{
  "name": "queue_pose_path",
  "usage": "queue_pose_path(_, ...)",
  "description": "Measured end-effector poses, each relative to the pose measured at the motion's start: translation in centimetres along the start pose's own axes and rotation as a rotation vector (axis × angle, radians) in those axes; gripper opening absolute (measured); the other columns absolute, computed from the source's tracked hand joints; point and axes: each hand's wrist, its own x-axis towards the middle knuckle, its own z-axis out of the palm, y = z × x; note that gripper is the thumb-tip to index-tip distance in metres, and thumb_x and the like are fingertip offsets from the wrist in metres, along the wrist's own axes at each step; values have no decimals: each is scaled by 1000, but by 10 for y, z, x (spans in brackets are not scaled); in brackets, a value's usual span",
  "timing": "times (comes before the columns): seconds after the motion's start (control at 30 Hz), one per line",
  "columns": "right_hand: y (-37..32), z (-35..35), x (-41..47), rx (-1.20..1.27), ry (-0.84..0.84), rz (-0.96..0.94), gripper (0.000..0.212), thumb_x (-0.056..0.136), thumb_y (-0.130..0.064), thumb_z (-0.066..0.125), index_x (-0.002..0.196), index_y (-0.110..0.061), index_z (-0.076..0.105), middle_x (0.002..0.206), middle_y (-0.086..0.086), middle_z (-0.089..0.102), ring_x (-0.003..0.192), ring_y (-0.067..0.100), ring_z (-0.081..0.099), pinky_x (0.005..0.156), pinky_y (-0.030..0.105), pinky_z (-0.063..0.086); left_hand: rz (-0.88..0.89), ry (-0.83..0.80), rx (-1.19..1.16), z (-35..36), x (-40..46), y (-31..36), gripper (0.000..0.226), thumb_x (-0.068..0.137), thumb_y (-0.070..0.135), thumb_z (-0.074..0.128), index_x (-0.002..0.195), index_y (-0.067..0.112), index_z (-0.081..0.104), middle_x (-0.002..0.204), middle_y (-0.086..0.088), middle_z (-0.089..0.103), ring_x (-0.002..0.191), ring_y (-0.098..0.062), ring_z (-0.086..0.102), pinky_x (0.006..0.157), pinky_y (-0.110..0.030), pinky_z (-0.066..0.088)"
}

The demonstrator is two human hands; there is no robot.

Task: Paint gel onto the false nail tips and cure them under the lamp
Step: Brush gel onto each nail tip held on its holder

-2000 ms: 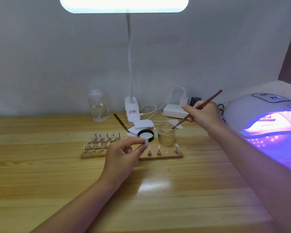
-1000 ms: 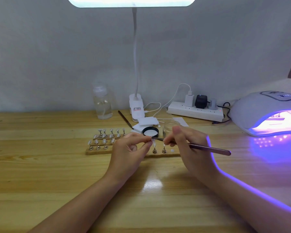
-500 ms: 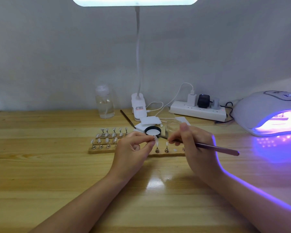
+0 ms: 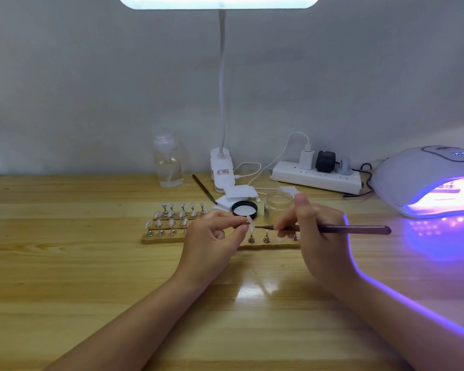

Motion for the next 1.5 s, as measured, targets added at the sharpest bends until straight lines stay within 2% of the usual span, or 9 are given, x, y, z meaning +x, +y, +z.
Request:
queue_pose_path(0.13,0,2,1,-68,-37,-37,42,89,-36,39,64,-16,66,58,-7,62,57,5,60,58,17,47,-1,0,-8,0,0,0,30,77,5,69,72,35,68,76,9,62,39,-4,30,42,-12,26)
queue_pose_path(0.27,-2,2,-2,48,-14,80,47,85,-45,40,53,-19,63,49,-2,61,46,6,57,50,16,45,2,0,-5,0,0,0,28,77,6,69,73,34,68,78,8,64,38,-4,29,41,-11,25)
queue_pose_path(0.4,-1,1,0,-46,-29,-38,45,90,-35,38,63,-11,66,57,-7,62,55,4,58,57,16,45,7,1,-6,0,1,0,27,77,6,69,73,32,69,78,9,64,38,-3,33,42,-10,27)
queue_pose_path(0.53,-1,0,-2,39,4,67,47,85,-43,39,52,-19,63,49,4,60,46,7,56,51,18,44,11,-1,-2,0,1,-1,26,77,6,69,74,31,69,78,10,64,38,-4,32,42,-11,27)
queue_pose_path(0.7,-1,1,0,-56,-25,-22,41,90,-35,41,65,-15,66,58,-9,62,55,3,58,56,13,43,25,-6,3,1,1,-2,26,77,6,68,74,32,68,78,11,63,36,-4,31,42,-11,27)
queue_pose_path(0.87,-4,1,-3,54,31,144,47,83,-47,46,47,-21,62,47,2,60,42,9,56,47,19,46,32,-16,-12,-1,1,-1,27,76,6,70,73,33,69,74,13,63,36,-3,28,43,-11,26)
queue_pose_path(1.07,-3,-1,-1,28,62,117,40,91,-29,41,60,-18,64,60,6,65,52,10,56,52,20,45,54,-7,-21,-2,0,0,18,72,10,74,67,27,69,81,9,61,38,-3,24,42,-11,23)
queue_pose_path(1.27,-4,2,-5,-64,2,9,39,88,-35,41,62,-16,64,55,-4,61,56,0,57,56,9,40,15,-36,-34,-1,0,-3,11,74,12,73,65,16,67,76,4,66,39,-3,28,41,-12,24)
queue_pose_path(1.5,-3,2,-8,-25,-7,14,42,86,-39,40,55,-20,63,50,-1,60,50,4,57,54,15,45,-13,-12,-26,-2,2,-2,15,71,9,75,66,21,69,81,2,68,40,-8,27,41,-12,23)
